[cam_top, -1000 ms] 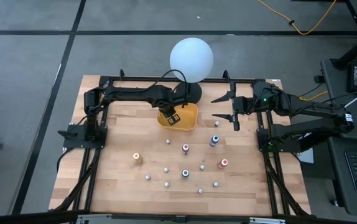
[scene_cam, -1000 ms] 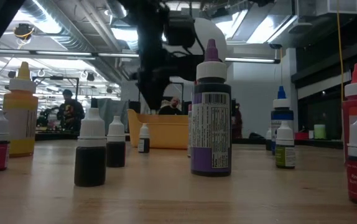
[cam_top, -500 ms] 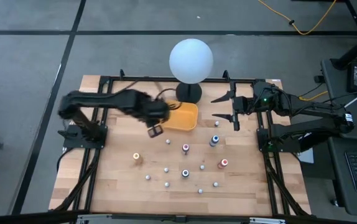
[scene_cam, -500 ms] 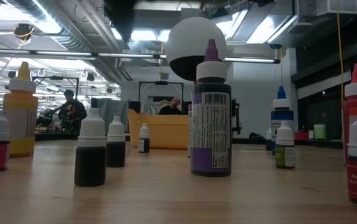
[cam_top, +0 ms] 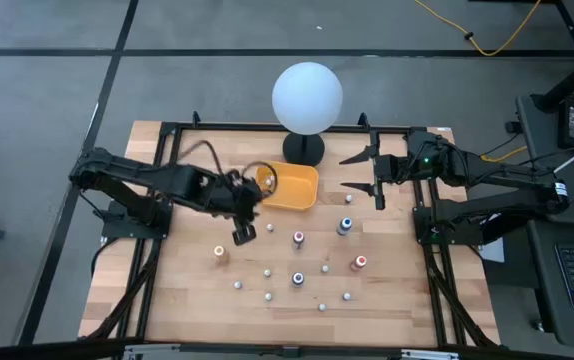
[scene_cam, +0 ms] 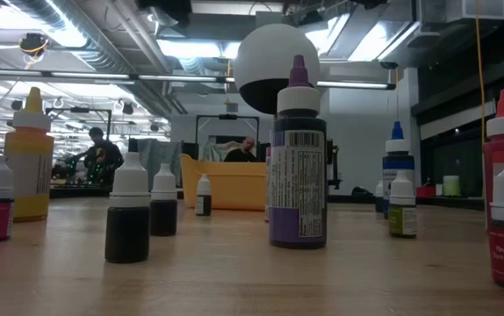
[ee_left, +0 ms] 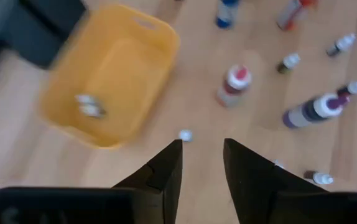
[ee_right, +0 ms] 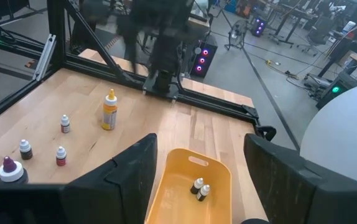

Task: Pick & Place food coloring
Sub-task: Put the small purple food coloring bottle into the yellow bin

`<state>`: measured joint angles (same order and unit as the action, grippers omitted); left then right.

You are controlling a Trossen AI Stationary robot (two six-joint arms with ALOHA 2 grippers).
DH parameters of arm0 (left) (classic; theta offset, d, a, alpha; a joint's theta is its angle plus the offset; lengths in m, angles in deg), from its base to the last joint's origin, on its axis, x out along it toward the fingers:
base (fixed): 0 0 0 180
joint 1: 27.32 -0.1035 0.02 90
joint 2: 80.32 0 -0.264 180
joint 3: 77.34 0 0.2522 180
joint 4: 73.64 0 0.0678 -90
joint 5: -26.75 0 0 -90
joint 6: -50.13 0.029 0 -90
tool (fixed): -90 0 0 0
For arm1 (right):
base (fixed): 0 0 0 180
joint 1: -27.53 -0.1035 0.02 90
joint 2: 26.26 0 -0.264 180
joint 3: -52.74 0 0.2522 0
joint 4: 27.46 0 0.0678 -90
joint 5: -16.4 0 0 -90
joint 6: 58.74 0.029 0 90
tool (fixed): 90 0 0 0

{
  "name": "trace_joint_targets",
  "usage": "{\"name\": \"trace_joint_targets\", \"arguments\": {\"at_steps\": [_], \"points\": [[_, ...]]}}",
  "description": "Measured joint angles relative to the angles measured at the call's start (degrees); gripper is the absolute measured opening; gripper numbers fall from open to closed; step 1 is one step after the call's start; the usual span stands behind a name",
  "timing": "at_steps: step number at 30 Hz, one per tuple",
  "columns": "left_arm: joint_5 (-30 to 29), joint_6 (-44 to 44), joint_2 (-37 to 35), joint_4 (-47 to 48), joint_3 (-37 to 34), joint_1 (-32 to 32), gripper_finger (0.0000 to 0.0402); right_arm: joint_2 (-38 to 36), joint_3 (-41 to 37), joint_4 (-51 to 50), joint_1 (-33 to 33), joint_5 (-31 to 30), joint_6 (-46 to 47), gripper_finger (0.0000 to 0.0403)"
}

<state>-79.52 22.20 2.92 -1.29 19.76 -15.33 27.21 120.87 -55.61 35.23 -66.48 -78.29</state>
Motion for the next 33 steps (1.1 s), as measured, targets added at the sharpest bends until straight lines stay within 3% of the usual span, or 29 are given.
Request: {"name": "trace_joint_targets", "arguments": {"at_steps": [3, 7, 11, 18, 33], "points": [[4.54, -0.76, 1.32, -7.45, -5.74, -0.55, 0.0130, 0.00, 0.00, -0.01, 0.00, -0.02, 1.24, 0.0241], [6.17, -9.79, 2.96, -14.03, -10.90, -2.69, 0.0161, 0.00, 0.00, -0.33, 0.00, -0.07, 2.54, 0.0241], [7.66, -14.26, 6.29, -13.44, -11.75, -3.61, 0.0184, -0.01, 0.00, -0.44, 0.00, -0.13, 4.27, 0.0241], [11.12, -18.07, 13.96, -15.19, -11.75, -3.95, 0.0189, 0.00, 0.00, -1.42, 0.00, -0.11, 4.27, 0.0241], [5.81, -19.53, 20.00, -15.88, -11.75, -6.69, 0.0187, 0.00, 0.00, -1.64, 0.00, -0.04, 4.14, 0.0241]]}}
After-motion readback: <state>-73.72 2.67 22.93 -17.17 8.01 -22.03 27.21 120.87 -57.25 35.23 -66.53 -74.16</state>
